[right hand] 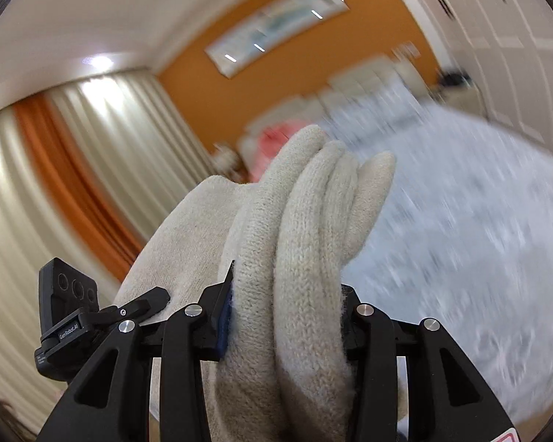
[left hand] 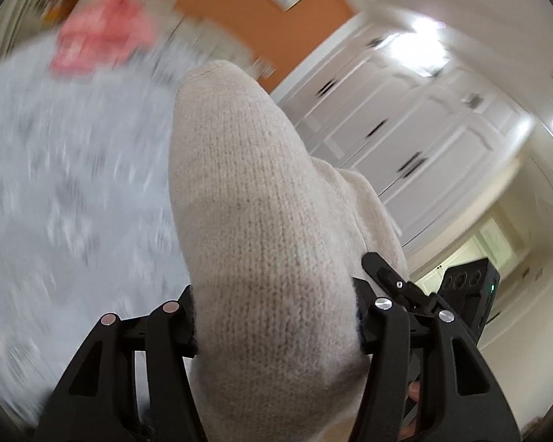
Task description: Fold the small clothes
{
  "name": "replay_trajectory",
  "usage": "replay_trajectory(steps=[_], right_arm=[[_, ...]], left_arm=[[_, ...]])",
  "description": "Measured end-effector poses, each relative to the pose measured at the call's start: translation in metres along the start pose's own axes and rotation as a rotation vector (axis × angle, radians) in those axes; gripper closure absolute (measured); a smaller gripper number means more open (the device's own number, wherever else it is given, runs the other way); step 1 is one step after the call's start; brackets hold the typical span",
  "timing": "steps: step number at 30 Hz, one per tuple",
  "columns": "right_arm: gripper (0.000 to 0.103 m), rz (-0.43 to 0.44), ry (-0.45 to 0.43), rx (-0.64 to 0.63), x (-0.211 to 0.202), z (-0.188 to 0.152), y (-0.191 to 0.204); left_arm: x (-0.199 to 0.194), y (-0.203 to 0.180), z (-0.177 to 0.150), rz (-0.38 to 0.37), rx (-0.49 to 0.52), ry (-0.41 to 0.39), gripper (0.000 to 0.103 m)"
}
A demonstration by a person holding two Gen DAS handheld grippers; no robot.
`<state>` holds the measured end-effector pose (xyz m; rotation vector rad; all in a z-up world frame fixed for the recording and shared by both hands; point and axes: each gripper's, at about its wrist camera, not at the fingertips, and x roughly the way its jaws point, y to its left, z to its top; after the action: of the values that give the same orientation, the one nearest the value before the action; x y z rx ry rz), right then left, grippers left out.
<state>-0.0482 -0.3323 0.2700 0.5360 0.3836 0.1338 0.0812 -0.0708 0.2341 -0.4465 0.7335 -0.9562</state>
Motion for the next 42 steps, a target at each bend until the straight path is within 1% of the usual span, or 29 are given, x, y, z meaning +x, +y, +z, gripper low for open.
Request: replay_trajectory(steps=[1,2,3,5,6,9,11,13,15,16,18,20,21,22,24,27,30,33,35,36,38,39,41,42], right_arm=[[0.063,0.024,-0.027,-0.023,-0.008,0.008,0.013],[0.063,0.047,-0.053,-0.047,-0.015,0.015,0.026],[0.063,0.083,-0.088,-0.078,-0.023,0.025,0.045],[0.063,0.130,-0.128,-0.118,-0.032,0.038,0.069],[0.063,0.167,-0.155,-0.137,-0.035,0.047,0.085],[0.063,0.241,-0.192,-0.166,-0.035,0.064,0.113],[0.063,0.288,-0.203,-0.184,-0.027,0.074,0.131],[0.063,0.311,-0.200,-0.197,-0.013,0.078,0.144],[0.063,0.335,-0.186,-0.190,0.000,0.080,0.152],[0.063,0.349,-0.173,-0.181,0.014,0.080,0.151],[0.063,0.361,-0.151,-0.165,0.033,0.075,0.152],[0.063,0.369,-0.099,-0.118,0.066,0.065,0.151],[0.062,0.372,-0.084,-0.102,0.075,0.060,0.149],[0.062,0.366,-0.053,-0.077,0.095,0.053,0.145],[0.062,0.339,0.001,-0.046,0.131,0.036,0.132],[0.062,0.297,0.084,-0.005,0.178,0.010,0.118],[0.062,0.242,0.199,0.058,0.239,-0.030,0.087],[0.062,0.177,0.287,0.090,0.281,-0.064,0.065],[0.062,0.111,0.359,0.105,0.310,-0.096,0.046],[0.062,0.077,0.402,0.120,0.323,-0.117,0.033],[0.062,0.036,0.459,0.165,0.337,-0.146,0.011],[0.062,0.012,0.500,0.196,0.344,-0.168,-0.003],[0.062,-0.025,0.551,0.216,0.354,-0.196,-0.022],[0.062,-0.050,0.595,0.235,0.360,-0.216,-0.035]], left_arm=[[-0.024,-0.015,0.013,-0.005,0.060,-0.048,0.049],[-0.034,-0.023,0.019,-0.008,0.087,-0.070,0.049],[-0.052,-0.033,0.027,-0.014,0.127,-0.104,0.048],[-0.090,-0.050,0.045,-0.026,0.197,-0.180,0.048],[-0.100,-0.054,0.049,-0.030,0.215,-0.199,0.048],[-0.140,-0.065,0.066,-0.042,0.272,-0.281,0.048],[-0.164,-0.067,0.075,-0.026,0.309,-0.331,0.048],[-0.178,-0.062,0.080,-0.005,0.330,-0.359,0.047],[-0.185,-0.053,0.081,0.016,0.340,-0.379,0.047],[-0.188,-0.046,0.083,0.023,0.340,-0.387,0.047],[-0.193,-0.032,0.089,0.029,0.323,-0.389,0.047],[-0.189,-0.003,0.095,0.040,0.277,-0.375,0.046],[-0.188,0.011,0.097,0.045,0.254,-0.367,0.046],[-0.182,0.029,0.096,0.060,0.235,-0.357,0.046],[-0.168,0.058,0.095,0.087,0.205,-0.329,0.046],[-0.141,0.118,0.089,0.139,0.130,-0.276,0.046],[-0.113,0.171,0.077,0.184,0.059,-0.226,0.046],[-0.080,0.227,0.055,0.250,0.005,-0.159,0.046],[-0.057,0.264,0.034,0.289,-0.036,-0.103,0.046],[-0.049,0.276,0.025,0.297,-0.056,-0.081,0.046],[-0.028,0.308,-0.001,0.315,-0.121,-0.023,0.046],[-0.020,0.320,-0.013,0.323,-0.144,0.001,0.047],[-0.003,0.348,-0.042,0.344,-0.190,0.052,0.047],[0.004,0.359,-0.054,0.358,-0.213,0.079,0.047]])
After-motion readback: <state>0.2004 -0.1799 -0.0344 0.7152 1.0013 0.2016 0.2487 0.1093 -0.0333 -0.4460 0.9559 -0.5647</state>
